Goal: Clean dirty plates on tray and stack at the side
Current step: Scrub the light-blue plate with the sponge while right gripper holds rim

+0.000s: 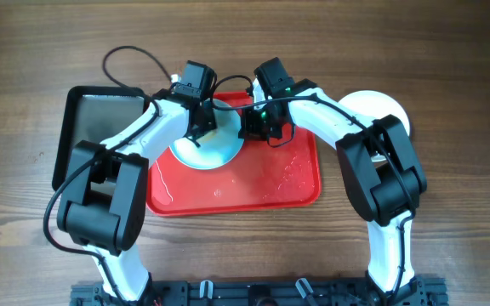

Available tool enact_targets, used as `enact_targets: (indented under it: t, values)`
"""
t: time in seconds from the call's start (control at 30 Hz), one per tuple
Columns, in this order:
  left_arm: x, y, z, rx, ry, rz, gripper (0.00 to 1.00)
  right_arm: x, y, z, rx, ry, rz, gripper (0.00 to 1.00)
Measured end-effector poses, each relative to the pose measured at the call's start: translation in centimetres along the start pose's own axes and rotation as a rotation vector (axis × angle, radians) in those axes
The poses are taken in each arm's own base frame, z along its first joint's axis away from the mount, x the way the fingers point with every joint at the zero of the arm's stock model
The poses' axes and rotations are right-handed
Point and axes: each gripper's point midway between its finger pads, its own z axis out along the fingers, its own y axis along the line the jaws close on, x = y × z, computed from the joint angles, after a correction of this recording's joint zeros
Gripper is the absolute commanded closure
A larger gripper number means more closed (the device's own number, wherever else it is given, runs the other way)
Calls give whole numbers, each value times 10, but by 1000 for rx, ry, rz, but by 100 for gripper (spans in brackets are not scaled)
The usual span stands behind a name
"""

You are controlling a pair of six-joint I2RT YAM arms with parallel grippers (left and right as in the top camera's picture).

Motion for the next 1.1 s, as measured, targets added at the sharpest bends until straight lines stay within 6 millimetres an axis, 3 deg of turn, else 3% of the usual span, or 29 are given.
enact_targets:
  t: [0.1, 0.23, 0.3, 0.5, 0.6, 0.7, 0.77, 0.87, 0.93, 1.0, 1.1]
  values:
    - [12, 23, -4, -118, 41, -46, 96, 3, 3, 2, -3, 9, -9, 96]
    - [32, 21, -8, -63, 156, 72, 96, 8, 5, 4, -5, 25, -21, 96]
    - [44, 8, -11, 79, 238, 174, 96, 8, 3, 3, -3, 26, -24, 96]
    - [75, -60, -28, 549, 334, 376, 96, 7, 3, 2, -6, 26, -33, 96]
    - [70, -76, -28, 634, 286, 410, 96, 5, 1, 1, -4, 19, -30, 96]
    - [48, -81, -20, 606, 190, 370, 96, -1, -3, -1, -3, 3, -19, 96]
    - [33, -78, -12, 522, 149, 246, 96, -1, -2, -1, -4, 2, -17, 96]
    - [-1, -49, 0, 257, 6, 74, 96, -1, -2, -1, -4, 2, -17, 96]
    - [-12, -24, 3, 111, -46, -29, 96, -1, -2, -1, -5, 2, -17, 96]
    - [-9, 4, 2, -40, -58, -117, 96, -1, 0, 0, -8, 1, -25, 96]
    - [11, 33, -5, -185, 4, -171, 96, 5, 7, 4, -17, 16, -40, 96]
